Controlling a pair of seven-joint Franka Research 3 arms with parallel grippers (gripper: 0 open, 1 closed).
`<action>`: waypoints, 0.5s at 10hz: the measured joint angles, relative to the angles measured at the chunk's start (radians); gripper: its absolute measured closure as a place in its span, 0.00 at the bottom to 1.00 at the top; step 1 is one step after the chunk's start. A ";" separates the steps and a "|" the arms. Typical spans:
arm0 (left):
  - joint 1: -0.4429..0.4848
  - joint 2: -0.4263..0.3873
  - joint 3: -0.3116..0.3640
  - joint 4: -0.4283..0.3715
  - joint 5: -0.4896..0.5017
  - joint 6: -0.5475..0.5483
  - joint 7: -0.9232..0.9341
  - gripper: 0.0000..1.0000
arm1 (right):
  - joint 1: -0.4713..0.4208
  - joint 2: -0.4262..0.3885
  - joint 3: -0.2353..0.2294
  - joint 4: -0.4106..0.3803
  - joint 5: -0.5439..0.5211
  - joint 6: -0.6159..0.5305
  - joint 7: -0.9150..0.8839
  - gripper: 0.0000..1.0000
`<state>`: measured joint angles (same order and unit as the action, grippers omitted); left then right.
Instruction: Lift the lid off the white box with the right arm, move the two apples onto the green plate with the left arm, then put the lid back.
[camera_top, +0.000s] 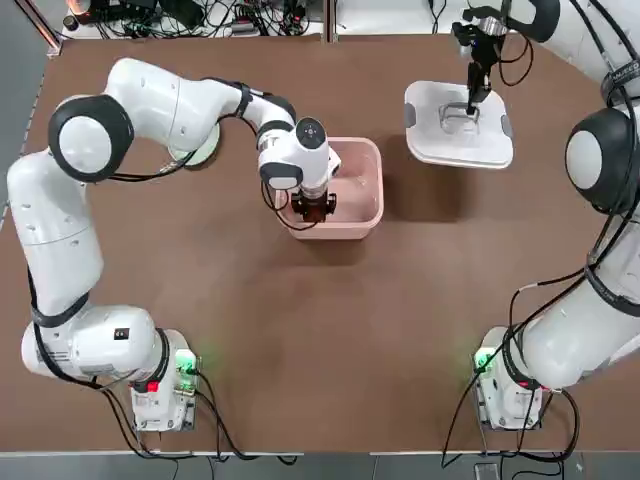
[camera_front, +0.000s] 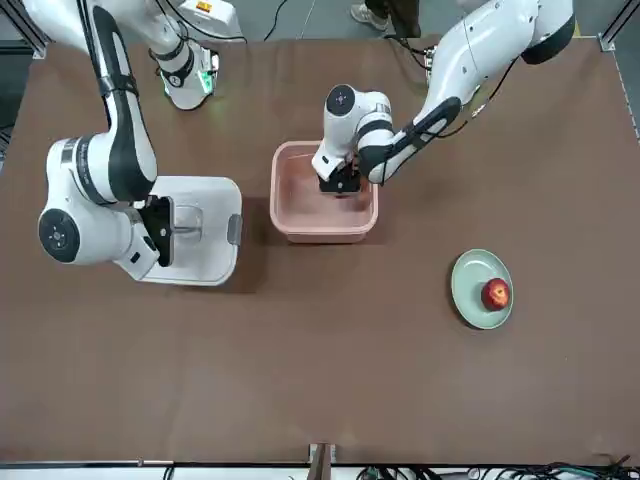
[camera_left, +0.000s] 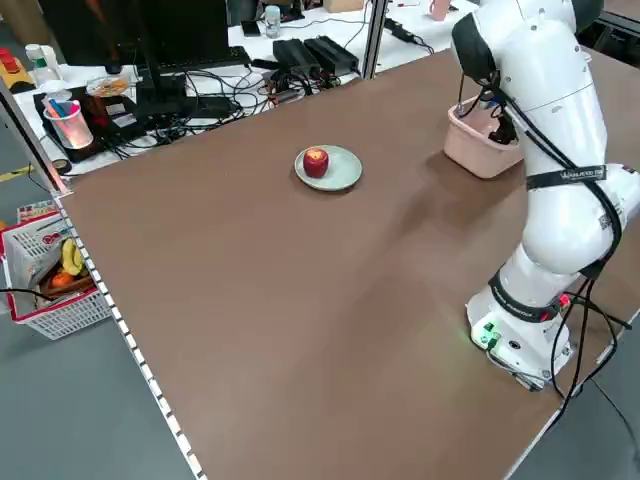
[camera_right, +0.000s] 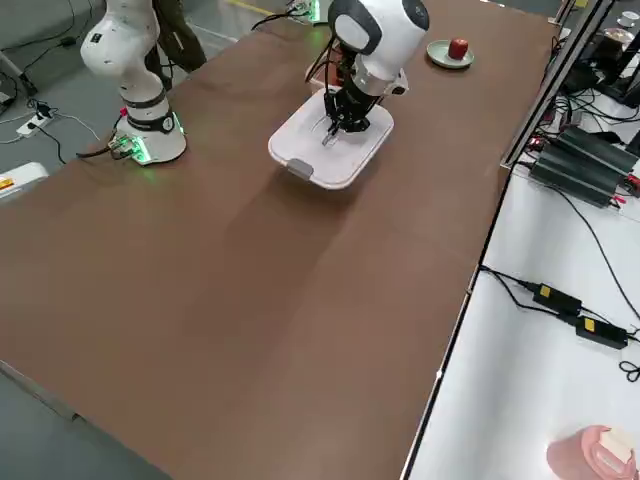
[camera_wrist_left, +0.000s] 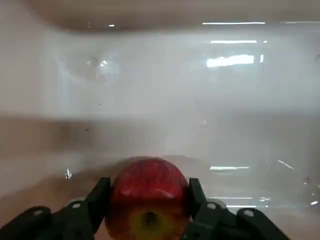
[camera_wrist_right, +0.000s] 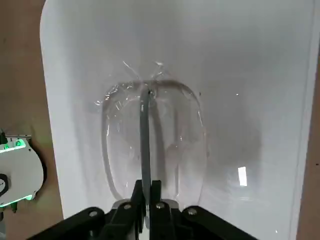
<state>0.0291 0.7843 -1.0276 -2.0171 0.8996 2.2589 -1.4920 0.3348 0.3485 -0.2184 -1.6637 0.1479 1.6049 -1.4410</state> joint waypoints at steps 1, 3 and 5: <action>0.021 -0.002 -0.029 0.008 -0.005 -0.034 -0.001 0.32 | 0.005 0.000 0.002 0.000 0.000 0.000 0.000 0.93; 0.113 -0.009 -0.149 0.057 -0.056 -0.181 0.004 0.32 | 0.014 0.000 0.003 0.001 0.000 0.001 0.000 0.93; 0.203 -0.019 -0.272 0.139 -0.132 -0.308 0.048 0.32 | 0.034 0.000 0.004 0.001 -0.001 0.004 0.000 0.93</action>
<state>0.2316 0.7658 -1.2995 -1.8783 0.7677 1.9509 -1.4440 0.3685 0.3485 -0.2147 -1.6628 0.1472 1.6085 -1.4410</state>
